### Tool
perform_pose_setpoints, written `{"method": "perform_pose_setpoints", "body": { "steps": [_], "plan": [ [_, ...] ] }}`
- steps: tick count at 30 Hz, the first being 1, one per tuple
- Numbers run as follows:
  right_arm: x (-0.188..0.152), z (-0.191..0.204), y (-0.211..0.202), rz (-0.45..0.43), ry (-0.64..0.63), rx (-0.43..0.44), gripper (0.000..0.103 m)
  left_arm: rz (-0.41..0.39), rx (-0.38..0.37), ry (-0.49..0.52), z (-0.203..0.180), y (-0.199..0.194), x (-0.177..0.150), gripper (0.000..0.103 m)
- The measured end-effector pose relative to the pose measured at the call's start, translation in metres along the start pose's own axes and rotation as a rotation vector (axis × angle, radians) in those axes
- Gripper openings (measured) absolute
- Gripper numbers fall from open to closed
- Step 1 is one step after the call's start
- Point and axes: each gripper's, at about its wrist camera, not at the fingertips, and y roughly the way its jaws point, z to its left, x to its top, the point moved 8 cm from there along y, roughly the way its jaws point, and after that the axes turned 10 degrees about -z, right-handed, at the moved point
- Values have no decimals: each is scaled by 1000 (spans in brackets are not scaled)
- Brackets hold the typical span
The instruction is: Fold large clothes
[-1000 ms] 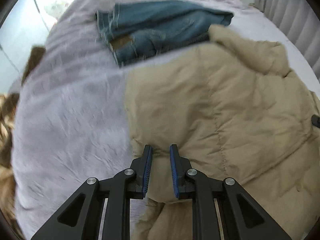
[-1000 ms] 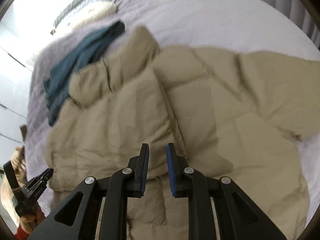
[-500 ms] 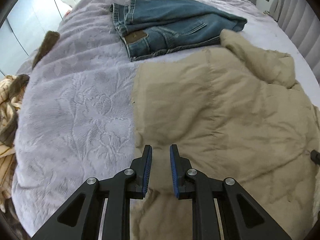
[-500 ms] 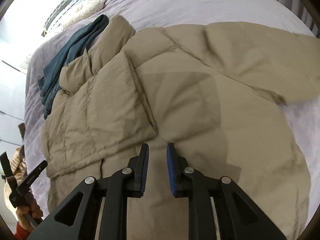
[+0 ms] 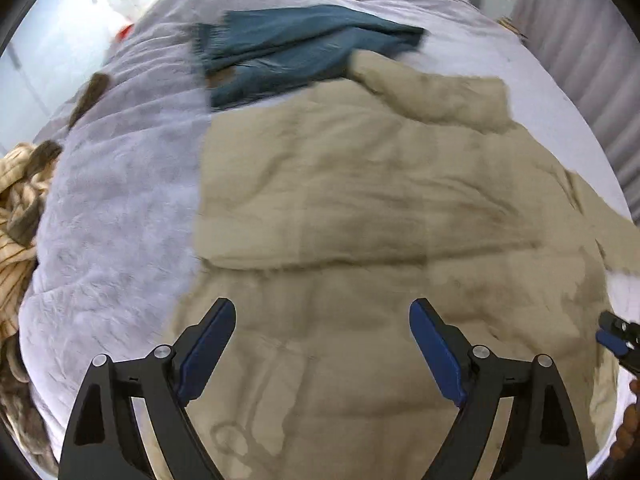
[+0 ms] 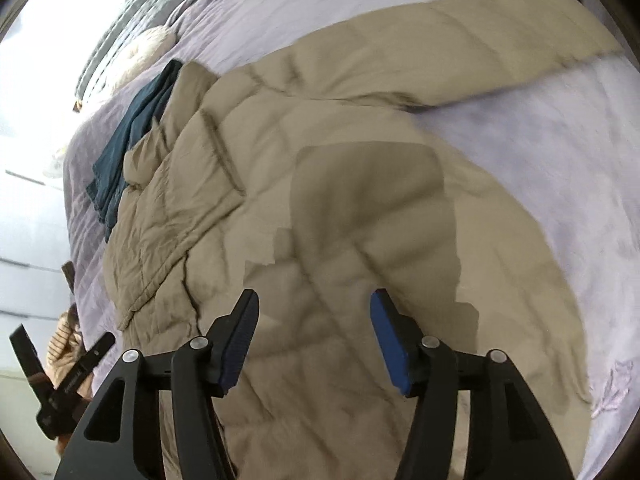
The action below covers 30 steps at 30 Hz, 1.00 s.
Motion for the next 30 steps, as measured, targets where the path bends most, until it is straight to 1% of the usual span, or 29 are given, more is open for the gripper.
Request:
{"method": "perform_pose_setpoints", "body": {
  "steps": [1,4,5,7,10,14,15,17,18,20,21,24,25,26,28,30],
  "plan": [
    [1,-8,-5,-6,14,0,69,15,-5,11,-11,0,-4,89],
    [7,-35,-19,-32,56,-11,74,49,-34,30,-43,2,-12,92],
    [10,-47,-25,-42,72,-16,74,52,-41,39,-52,2,-13,92],
    [19,-69,-32,-56,113,-17,80,53,-56,71,-78,1,-15,92],
    [31,-97,-39,-69,170,-8,81,45,-86,111,-116,-1,-17,92],
    [51,-131,-47,-102,220,2,86,50,-130,153,-160,-1,-19,92],
    [56,-138,-48,-109,233,8,93,50,-137,163,-170,-2,-20,92],
    [69,-155,-50,-134,269,29,100,57,-152,174,-188,-1,-22,92],
    [73,-158,-49,-139,279,39,103,73,-162,180,-197,0,-24,92],
    [87,-170,-50,-169,300,63,103,95,-164,186,-208,1,-28,92],
    [92,-173,-51,-183,303,69,103,100,-151,190,-213,2,-29,92],
    [113,-186,-52,-232,318,68,103,93,-126,203,-223,3,-29,92],
    [121,-192,-51,-246,324,56,103,95,-113,209,-225,4,-29,92],
    [129,-199,-51,-249,325,45,103,100,-108,209,-227,6,-29,92],
    [142,-208,-46,-244,328,31,103,131,-124,207,-232,10,-32,92],
    [159,-219,-40,-233,361,60,103,136,-119,200,-234,11,-33,92]
  ]
}}
